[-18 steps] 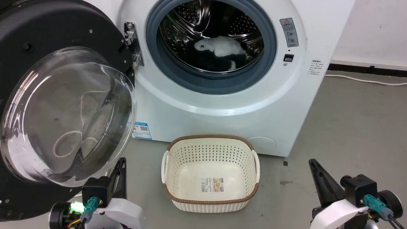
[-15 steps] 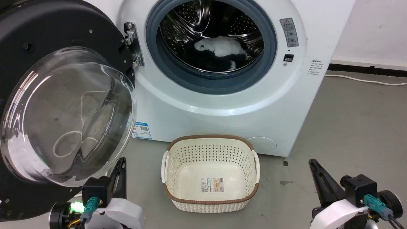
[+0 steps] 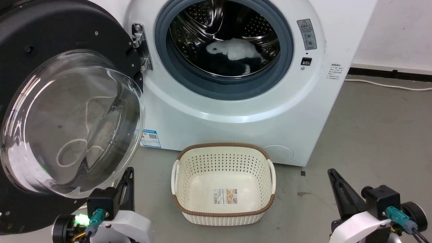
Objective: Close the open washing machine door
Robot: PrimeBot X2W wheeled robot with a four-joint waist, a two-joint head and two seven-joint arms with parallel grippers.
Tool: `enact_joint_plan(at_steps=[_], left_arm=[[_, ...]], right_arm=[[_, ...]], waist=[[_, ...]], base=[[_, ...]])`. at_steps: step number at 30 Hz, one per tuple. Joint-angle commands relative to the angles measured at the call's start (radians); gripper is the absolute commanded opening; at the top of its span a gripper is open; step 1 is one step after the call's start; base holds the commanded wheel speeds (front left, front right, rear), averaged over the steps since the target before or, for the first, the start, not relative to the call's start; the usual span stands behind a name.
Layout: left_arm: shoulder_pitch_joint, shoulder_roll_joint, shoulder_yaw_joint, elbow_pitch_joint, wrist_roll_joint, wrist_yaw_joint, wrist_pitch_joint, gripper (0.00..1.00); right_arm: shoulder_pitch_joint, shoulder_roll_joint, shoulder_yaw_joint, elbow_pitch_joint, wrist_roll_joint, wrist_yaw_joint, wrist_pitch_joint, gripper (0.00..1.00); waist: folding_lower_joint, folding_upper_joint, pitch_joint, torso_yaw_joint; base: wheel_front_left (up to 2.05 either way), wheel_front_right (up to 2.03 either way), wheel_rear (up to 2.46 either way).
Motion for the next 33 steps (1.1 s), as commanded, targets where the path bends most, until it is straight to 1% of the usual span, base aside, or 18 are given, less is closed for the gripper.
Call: enact_joint_plan(at_steps=[1, 27, 28, 33], left_arm=[[-0.001, 0.000, 0.001, -0.004, 0.003, -0.005, 0.000, 0.00], [-0.001, 0.000, 0.001, -0.004, 0.003, -0.005, 0.000, 0.00], [0.000, 0.000, 0.000, 0.000, 0.000, 0.000, 0.000, 1.00], [0.004, 0.000, -0.001, 0.001, -0.008, -0.001, -0.005, 1.00]], right_arm=[[-0.014, -0.002, 0.000, 0.001, -0.005, 0.001, 0.000, 0.00], [-0.014, -0.002, 0.000, 0.001, -0.005, 0.001, 0.000, 0.00], [0.000, 0.000, 0.000, 0.000, 0.000, 0.000, 0.000, 1.00], [0.004, 0.000, 0.002, 0.002, 0.010, 0.000, -0.005, 1.00]], waist=[[0.0000, 0.0000, 0.000, 0.000], [0.0000, 0.0000, 0.000, 0.000], [0.0000, 0.0000, 0.000, 0.000], [0.0000, 0.0000, 0.000, 0.000]], base=[[0.00, 0.00, 0.00], [0.00, 0.00, 0.00], [0.00, 0.00, 0.00], [0.00, 0.00, 0.00]])
